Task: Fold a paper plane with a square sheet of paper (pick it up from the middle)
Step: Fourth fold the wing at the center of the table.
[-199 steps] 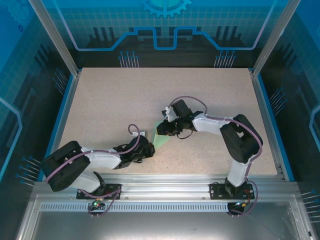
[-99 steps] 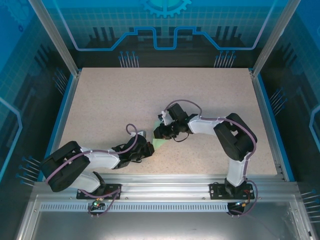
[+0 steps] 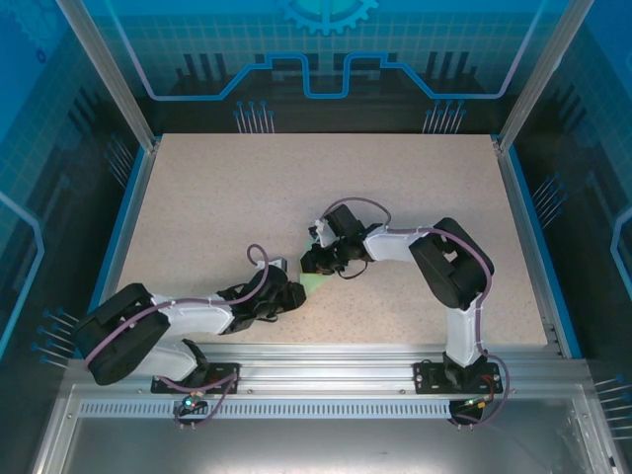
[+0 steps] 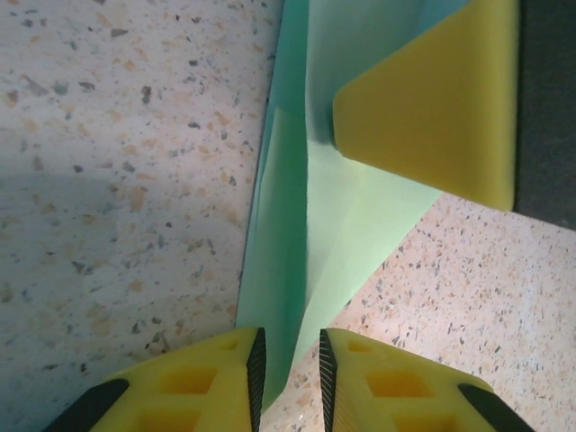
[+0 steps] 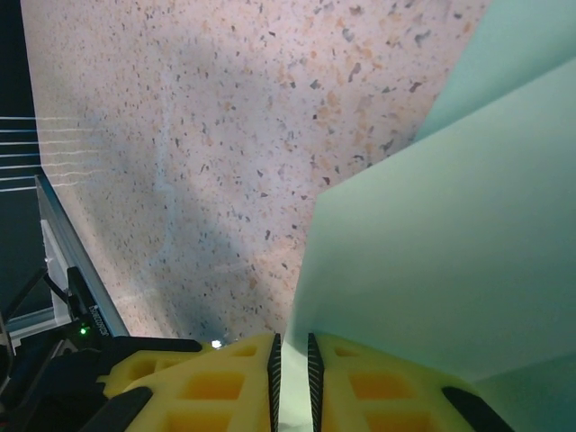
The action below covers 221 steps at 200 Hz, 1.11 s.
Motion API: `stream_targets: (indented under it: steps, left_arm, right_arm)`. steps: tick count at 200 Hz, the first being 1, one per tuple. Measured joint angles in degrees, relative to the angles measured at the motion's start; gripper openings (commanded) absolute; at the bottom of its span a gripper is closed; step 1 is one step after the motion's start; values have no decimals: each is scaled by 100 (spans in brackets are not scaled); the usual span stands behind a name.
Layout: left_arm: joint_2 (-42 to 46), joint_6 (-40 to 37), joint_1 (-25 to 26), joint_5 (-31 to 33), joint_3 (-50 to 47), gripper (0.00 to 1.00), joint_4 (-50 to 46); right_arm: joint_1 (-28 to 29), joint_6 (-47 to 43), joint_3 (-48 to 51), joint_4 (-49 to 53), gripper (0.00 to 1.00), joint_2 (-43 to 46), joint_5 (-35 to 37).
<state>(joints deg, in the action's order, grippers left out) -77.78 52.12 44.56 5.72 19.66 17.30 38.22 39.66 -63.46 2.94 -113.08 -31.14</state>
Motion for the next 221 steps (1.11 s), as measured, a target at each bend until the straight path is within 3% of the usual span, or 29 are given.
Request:
stream_targets:
  steps: [46, 117, 149, 201, 221]
  left_arm:
    - [57, -212, -4, 0, 33, 26, -208]
    - [-68, -428, -20, 0, 173, 8, -417]
    - [-103, -407, -20, -2, 205, 7, -415]
    - [-42, -278, -55, -50, 205, 27, -431]
    - [192, -208, -59, -44, 160, 30, -599]
  right_arm:
    - [0, 0, -57, 22, 18, -26, 26]
    - [0, -4, -118, 105, 18, -31, 63]
    - [-2, -9, -157, 177, 18, -42, 94]
    - [-13, -24, -238, 245, 18, -188, 120]
    - [-15, -24, -258, 260, 17, -236, 153]
